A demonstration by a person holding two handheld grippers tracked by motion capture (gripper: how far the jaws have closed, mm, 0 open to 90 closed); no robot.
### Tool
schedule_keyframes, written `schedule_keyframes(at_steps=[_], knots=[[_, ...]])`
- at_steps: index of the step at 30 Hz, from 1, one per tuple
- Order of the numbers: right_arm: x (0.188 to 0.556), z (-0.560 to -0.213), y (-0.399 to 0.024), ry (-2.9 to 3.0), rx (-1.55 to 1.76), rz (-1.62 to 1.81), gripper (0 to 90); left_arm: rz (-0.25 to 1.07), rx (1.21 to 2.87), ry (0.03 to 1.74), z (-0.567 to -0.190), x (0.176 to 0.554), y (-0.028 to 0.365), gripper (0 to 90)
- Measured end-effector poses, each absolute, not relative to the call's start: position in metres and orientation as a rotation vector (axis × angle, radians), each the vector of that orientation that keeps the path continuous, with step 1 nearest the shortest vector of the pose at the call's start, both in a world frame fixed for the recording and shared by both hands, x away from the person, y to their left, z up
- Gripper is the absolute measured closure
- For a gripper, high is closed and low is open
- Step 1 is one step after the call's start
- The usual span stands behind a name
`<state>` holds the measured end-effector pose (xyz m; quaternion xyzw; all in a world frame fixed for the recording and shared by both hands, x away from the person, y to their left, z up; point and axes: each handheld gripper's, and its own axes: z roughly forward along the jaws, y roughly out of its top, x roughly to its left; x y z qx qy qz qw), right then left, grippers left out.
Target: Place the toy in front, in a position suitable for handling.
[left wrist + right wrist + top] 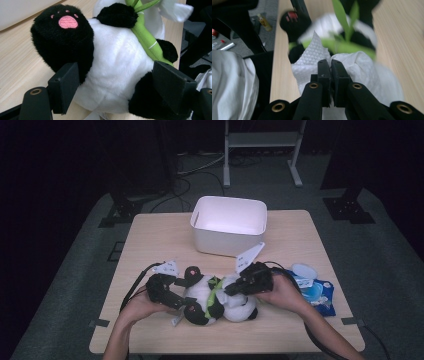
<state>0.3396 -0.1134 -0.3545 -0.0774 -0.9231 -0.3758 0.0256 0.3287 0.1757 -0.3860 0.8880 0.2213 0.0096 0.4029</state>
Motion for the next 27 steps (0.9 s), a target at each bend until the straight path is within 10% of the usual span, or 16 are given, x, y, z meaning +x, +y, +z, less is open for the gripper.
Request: schedule_keyframes(at_steps=[11, 27], knots=[[0.345, -0.351, -0.067, -2.932, -0.116, -1.081, 85.7, 0.038, 2.252, 0.563, -0.388, 0.328, 0.174, 21.5], [0.353, -0.368, -0.165, -2.926, -0.437, -1.114, 85.1, 0.056, 2.267, 0.564, -0.387, 0.327, 0.172, 21.6]])
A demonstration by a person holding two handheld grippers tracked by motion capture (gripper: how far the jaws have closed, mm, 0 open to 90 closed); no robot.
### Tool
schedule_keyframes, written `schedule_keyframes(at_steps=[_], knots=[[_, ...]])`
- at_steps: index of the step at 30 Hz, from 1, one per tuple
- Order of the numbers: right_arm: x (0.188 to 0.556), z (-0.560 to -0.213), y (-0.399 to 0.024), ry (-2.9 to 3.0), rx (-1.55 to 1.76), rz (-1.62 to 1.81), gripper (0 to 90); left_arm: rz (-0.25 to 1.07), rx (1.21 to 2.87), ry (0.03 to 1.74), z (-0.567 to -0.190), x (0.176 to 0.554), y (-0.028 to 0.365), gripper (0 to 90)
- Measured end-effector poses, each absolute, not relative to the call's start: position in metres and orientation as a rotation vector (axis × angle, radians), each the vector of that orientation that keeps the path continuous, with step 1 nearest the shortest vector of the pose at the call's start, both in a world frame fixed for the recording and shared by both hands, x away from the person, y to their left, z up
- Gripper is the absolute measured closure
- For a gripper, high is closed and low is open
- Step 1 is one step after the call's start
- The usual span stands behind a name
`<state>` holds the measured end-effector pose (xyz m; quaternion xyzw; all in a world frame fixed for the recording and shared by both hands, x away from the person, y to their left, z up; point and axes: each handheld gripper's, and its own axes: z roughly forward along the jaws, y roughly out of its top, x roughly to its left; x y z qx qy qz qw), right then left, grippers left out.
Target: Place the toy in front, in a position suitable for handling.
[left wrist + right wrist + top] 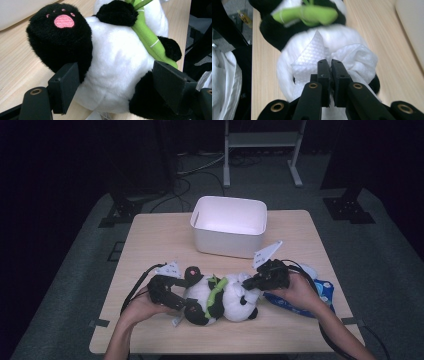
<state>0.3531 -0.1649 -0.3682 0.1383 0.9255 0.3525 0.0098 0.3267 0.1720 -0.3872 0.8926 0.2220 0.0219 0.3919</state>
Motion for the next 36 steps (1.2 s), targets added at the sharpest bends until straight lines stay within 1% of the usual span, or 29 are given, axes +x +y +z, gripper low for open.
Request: schedule_keyframes(at_steps=[4, 8, 13, 16, 22, 29, 36], knots=[[0.36, -0.379, -0.181, 2.88, 0.51, 1.113, 85.1, 0.061, 2.272, 0.559, -0.387, 0.326, 0.172, 21.7], [0.37, -0.386, -0.183, 2.883, 0.571, 1.116, 85.1, 0.061, 2.272, 0.555, -0.387, 0.326, 0.172, 21.7], [0.378, -0.38, -0.168, 2.871, 0.543, 1.146, 85.1, 0.057, 2.274, 0.545, -0.387, 0.326, 0.171, 21.8], [0.382, -0.371, -0.148, 2.875, 0.486, 1.149, 85.0, 0.061, 2.276, 0.539, -0.387, 0.326, 0.171, 21.9], [0.384, -0.367, -0.134, 2.886, 0.437, 1.129, 85.0, 0.059, 2.277, 0.537, -0.387, 0.325, 0.172, 21.9], [0.385, -0.378, -0.159, 2.88, 0.528, 1.125, 85.0, 0.057, 2.278, 0.538, -0.387, 0.325, 0.172, 21.9], [0.378, -0.388, -0.182, 2.869, 0.602, 1.151, 84.9, 0.056, 2.277, 0.54, -0.387, 0.325, 0.172, 21.9]])
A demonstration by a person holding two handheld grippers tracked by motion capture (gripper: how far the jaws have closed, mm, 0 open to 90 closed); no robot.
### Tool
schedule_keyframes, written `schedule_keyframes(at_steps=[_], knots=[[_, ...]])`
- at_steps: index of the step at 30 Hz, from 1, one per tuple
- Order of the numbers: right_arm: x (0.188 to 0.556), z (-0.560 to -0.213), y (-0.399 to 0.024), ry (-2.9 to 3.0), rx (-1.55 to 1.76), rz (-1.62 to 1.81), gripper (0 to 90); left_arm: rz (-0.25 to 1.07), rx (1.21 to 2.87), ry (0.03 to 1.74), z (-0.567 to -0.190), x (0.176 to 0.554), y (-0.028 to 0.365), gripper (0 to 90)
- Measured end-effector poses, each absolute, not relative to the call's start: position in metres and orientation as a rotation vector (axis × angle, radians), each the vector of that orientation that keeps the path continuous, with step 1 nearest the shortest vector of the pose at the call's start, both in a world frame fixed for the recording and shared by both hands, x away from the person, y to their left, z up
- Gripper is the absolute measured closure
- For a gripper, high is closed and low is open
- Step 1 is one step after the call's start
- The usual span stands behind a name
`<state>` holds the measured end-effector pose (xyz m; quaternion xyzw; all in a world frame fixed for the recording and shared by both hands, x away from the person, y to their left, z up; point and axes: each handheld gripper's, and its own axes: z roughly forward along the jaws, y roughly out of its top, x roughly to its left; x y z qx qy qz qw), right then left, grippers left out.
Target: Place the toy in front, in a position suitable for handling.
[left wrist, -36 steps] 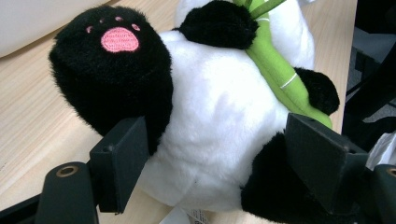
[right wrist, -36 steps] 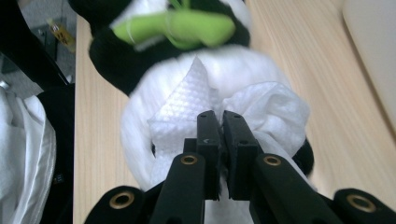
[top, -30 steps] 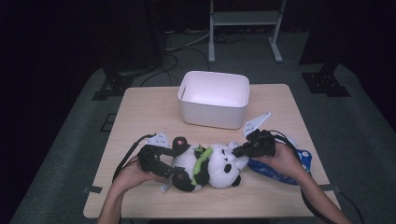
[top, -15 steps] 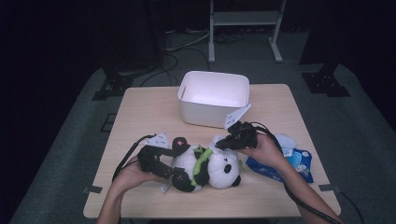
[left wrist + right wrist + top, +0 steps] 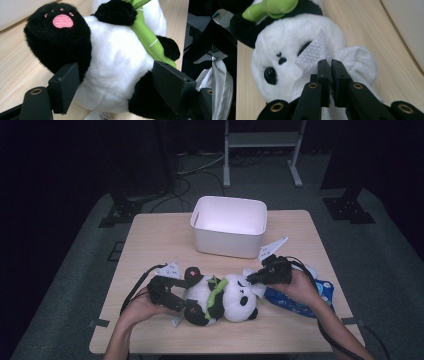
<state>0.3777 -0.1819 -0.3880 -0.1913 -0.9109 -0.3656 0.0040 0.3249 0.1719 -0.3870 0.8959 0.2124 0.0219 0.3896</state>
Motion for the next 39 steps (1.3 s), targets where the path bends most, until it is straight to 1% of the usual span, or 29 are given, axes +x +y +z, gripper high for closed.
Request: schedule_keyframes(at_steps=[11, 18, 24, 32, 33, 39], knots=[[0.356, -0.392, -0.196, -2.841, -0.591, -1.185, 84.9, 0.055, 2.281, 0.538, -0.386, 0.324, 0.172, 21.9], [0.337, -0.388, -0.191, -2.843, -0.533, -1.216, 84.9, 0.055, 2.281, 0.537, -0.386, 0.324, 0.172, 21.8], [0.328, -0.38, -0.172, -2.861, -0.428, -1.231, 84.9, 0.054, 2.279, 0.538, -0.386, 0.324, 0.172, 21.8], [0.325, -0.366, -0.13, -2.889, -0.277, -1.211, 85.0, 0.06, 2.284, 0.535, -0.385, 0.324, 0.171, 21.8], [0.324, -0.364, -0.118, -2.904, -0.244, -1.189, 85.0, 0.061, 2.285, 0.534, -0.385, 0.323, 0.171, 21.8], [0.326, -0.364, -0.093, -2.927, -0.169, -1.147, 85.0, 0.062, 2.285, 0.532, -0.385, 0.323, 0.171, 21.8]])
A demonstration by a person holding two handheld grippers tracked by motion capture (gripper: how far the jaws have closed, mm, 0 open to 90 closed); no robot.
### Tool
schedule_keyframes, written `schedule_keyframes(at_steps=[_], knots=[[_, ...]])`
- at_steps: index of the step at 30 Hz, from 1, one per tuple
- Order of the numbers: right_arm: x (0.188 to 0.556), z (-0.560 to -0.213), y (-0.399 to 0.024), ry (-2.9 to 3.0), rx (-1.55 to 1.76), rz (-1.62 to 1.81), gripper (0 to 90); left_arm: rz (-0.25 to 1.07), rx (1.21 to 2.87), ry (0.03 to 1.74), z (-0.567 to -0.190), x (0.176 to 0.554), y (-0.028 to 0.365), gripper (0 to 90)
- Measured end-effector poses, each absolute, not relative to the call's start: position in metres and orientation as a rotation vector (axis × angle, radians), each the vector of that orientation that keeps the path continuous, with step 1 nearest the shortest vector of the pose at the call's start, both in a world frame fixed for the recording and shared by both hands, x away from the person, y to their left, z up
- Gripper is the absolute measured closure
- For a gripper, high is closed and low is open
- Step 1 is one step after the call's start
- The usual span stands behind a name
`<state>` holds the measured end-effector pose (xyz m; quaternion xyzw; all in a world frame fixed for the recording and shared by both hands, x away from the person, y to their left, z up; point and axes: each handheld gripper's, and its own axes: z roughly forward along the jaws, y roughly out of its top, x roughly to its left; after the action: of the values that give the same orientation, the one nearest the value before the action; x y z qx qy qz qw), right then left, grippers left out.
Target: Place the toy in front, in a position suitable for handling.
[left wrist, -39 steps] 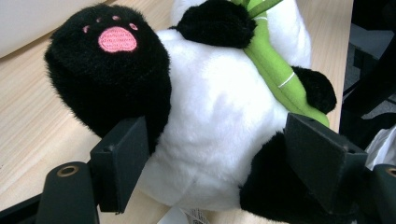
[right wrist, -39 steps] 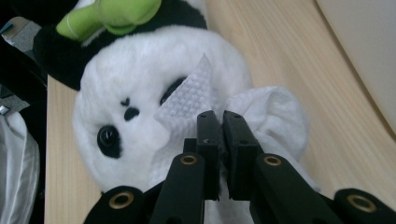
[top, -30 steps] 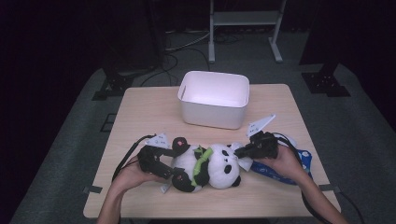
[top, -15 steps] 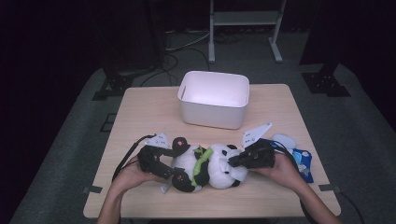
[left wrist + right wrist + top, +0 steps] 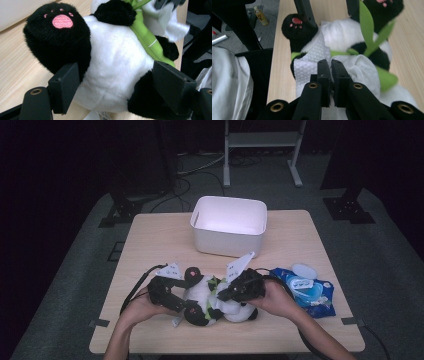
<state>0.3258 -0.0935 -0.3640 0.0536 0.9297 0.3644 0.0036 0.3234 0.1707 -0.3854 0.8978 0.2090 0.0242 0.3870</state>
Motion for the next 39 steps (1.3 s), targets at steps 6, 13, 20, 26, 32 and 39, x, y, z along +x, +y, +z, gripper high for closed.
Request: schedule_keyframes(at_steps=[6, 13, 20, 26, 32, 39], knots=[[0.33, -0.358, -0.08, 2.893, 0.139, 1.145, 85.0, 0.059, 2.28, 0.535, -0.386, 0.323, 0.171, 21.8], [0.337, -0.363, -0.085, 2.901, 0.173, 1.151, 85.1, 0.081, 2.262, 0.539, -0.379, 0.322, 0.177, 21.7], [0.34, -0.367, -0.095, 2.91, 0.213, 1.132, 85.0, 0.071, 2.249, 0.531, -0.372, 0.318, 0.184, 20.4], [0.335, -0.362, -0.089, 2.913, 0.189, 1.144, 84.9, 0.037, 2.265, 0.535, -0.378, 0.32, 0.184, 19.8], [0.332, -0.354, -0.067, 2.921, 0.119, 1.102, 84.9, 0.03, 2.278, 0.535, -0.38, 0.318, 0.183, 19.1], [0.337, -0.348, -0.044, 2.934, 0.066, 1.065, 84.9, 0.033, 2.276, 0.533, -0.382, 0.317, 0.182, 19.0]])
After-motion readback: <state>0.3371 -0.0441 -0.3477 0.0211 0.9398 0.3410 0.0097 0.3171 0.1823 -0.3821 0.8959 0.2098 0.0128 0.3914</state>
